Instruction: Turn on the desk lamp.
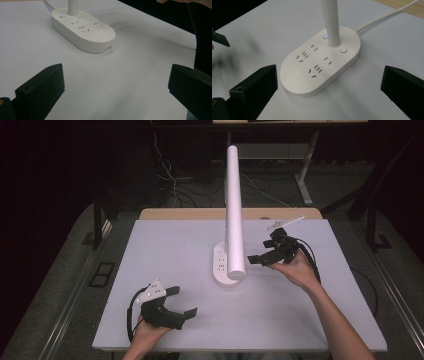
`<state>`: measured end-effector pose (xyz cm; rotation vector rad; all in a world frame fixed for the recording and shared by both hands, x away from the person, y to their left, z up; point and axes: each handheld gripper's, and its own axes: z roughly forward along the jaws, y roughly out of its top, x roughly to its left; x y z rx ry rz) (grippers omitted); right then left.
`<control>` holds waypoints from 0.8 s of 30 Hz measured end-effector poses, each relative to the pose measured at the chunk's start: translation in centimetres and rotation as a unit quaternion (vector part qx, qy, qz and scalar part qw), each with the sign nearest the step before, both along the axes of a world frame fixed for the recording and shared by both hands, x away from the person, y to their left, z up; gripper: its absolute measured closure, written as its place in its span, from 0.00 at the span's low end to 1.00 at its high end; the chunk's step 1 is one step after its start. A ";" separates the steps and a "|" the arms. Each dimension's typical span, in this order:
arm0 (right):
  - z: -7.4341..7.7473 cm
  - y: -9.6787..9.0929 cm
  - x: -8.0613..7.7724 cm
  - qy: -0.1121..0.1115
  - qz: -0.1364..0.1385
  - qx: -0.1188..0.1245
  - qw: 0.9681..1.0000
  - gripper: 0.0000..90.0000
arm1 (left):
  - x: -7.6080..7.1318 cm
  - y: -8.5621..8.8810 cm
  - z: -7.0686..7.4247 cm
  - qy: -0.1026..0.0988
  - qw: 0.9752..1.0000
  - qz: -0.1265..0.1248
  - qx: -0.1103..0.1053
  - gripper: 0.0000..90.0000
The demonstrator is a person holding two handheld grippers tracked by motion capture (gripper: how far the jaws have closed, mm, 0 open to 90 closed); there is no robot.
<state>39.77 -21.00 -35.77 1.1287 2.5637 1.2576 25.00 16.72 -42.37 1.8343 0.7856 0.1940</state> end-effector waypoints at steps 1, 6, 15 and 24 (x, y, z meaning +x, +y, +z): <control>0.0 0.2 0.3 -0.002 0.000 -0.001 1.000 0.01 | 0.0 0.0 0.0 0.000 1.000 0.000 0.000 0.00; -0.4 0.6 1.1 0.003 -0.002 -0.003 1.000 0.01 | 0.0 0.0 0.0 -0.001 1.000 0.000 0.000 0.00; -0.8 1.3 2.6 0.000 -0.007 0.001 1.000 0.07 | 0.0 0.1 0.1 -0.002 1.000 0.001 -0.002 0.00; -1.7 1.8 3.9 0.010 -0.010 0.000 1.000 0.25 | 0.0 0.2 0.1 -0.003 1.000 0.002 -0.002 0.00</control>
